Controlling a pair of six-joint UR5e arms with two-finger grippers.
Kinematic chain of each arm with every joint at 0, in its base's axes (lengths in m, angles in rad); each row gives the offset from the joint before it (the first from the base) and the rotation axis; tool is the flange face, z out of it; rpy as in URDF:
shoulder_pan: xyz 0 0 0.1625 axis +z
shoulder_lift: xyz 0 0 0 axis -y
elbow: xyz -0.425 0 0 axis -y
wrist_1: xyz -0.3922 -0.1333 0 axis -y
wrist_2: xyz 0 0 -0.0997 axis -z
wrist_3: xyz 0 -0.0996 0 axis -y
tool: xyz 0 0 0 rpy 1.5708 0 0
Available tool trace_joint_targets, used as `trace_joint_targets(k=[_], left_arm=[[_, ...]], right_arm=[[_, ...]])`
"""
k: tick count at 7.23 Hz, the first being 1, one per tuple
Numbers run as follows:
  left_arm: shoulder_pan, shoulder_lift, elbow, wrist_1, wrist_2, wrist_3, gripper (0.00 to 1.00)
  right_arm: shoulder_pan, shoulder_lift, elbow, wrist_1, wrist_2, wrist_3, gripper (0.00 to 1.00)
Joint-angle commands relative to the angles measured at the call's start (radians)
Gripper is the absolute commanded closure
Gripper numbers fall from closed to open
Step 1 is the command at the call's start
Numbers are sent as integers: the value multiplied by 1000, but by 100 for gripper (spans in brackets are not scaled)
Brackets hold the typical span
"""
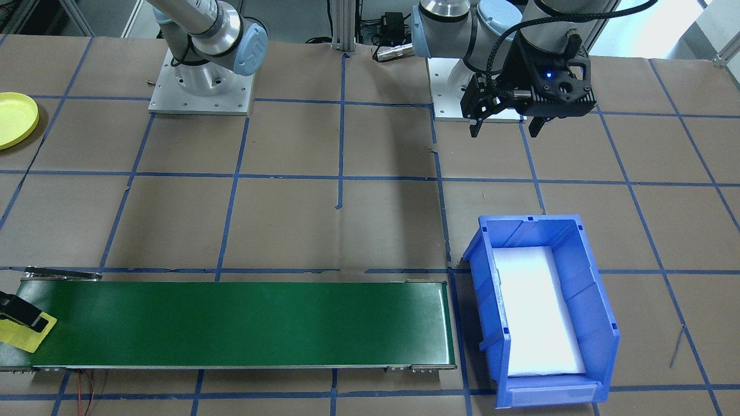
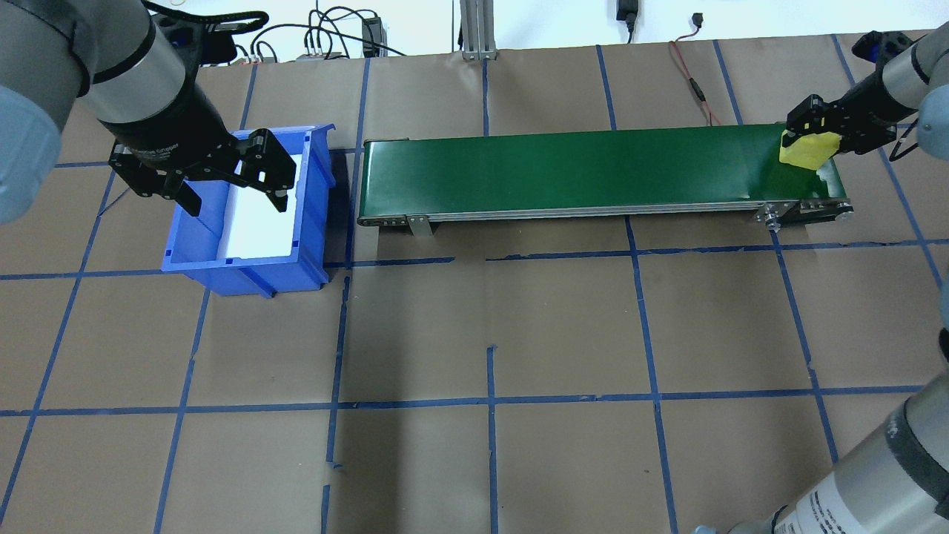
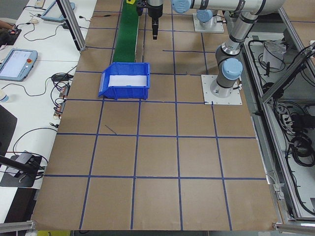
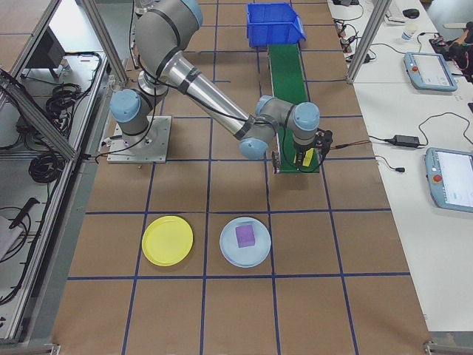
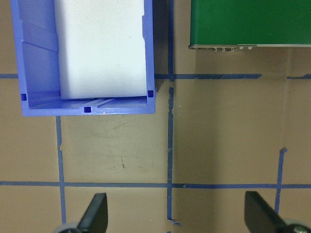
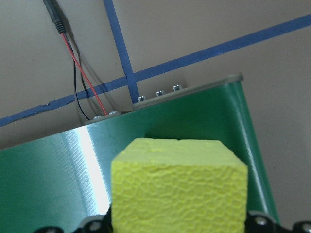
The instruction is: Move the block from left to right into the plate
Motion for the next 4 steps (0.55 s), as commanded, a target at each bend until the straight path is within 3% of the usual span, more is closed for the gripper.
trace_joint_targets(k=[1,3,4], left_arm=[[-1,0,1,0,0,0,0],[3,5,2,0,6,0,0],[3,15,3,-6,16,8,0]], right_arm=[[-8,-14,-2,0,-14,-75,70],[-91,-57,7,12,-121,-330,70],[-197,-89,16,105,-123,-488,70]])
